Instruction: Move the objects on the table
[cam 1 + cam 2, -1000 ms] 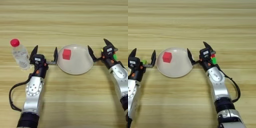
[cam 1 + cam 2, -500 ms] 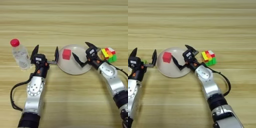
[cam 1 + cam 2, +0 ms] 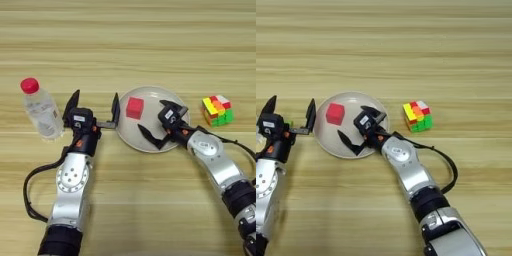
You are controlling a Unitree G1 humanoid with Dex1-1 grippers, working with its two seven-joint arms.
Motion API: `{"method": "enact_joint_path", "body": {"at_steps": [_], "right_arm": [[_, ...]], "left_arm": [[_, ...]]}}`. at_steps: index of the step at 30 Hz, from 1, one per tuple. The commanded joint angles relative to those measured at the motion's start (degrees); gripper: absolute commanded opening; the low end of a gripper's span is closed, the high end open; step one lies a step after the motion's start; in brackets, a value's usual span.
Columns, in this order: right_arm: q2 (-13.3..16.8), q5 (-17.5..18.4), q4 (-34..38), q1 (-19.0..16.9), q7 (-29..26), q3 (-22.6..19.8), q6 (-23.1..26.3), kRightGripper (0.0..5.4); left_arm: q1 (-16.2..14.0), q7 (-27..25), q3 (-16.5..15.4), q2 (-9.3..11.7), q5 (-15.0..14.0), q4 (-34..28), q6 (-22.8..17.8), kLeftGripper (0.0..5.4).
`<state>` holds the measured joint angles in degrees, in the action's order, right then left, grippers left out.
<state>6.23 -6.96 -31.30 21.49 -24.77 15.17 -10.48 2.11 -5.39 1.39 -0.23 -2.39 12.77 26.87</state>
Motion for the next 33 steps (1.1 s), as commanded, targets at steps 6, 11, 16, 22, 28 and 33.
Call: {"method": "enact_joint_path", "body": {"at_steps": [6, 11, 16, 22, 28, 33], "right_arm": [[3.18, 1.81, 4.74, -4.54, -5.83, 0.24, 9.27, 5.36], [5.66, 1.22, 8.90, -7.03, -6.84, 0.78, 11.75, 5.36], [7.04, 1.95, 13.27, -9.28, -7.62, 0.76, 14.07, 5.36], [6.69, 4.51, 18.20, -11.66, -8.67, 0.62, 14.63, 5.36], [4.48, 6.04, 19.18, -10.39, -6.72, -0.39, 10.89, 5.36], [3.10, 6.88, 20.51, -10.24, -5.87, -0.63, 7.75, 5.36]], "left_arm": [[-0.51, 0.66, 0.45, -0.26, 1.32, -0.87, -0.63, 5.40], [-0.50, 0.71, 0.47, -0.33, 1.31, -0.81, -0.68, 5.40], [-0.49, 0.61, 0.50, -0.30, 1.25, -0.67, -0.69, 5.40], [-0.31, 0.57, 0.40, -0.23, 1.21, -0.31, -0.65, 5.40], [-0.11, 0.43, 0.13, 0.05, 1.05, 0.05, -0.52, 5.40], [-0.13, 0.40, -0.04, 0.21, 1.02, -0.01, -0.46, 5.40]]}}
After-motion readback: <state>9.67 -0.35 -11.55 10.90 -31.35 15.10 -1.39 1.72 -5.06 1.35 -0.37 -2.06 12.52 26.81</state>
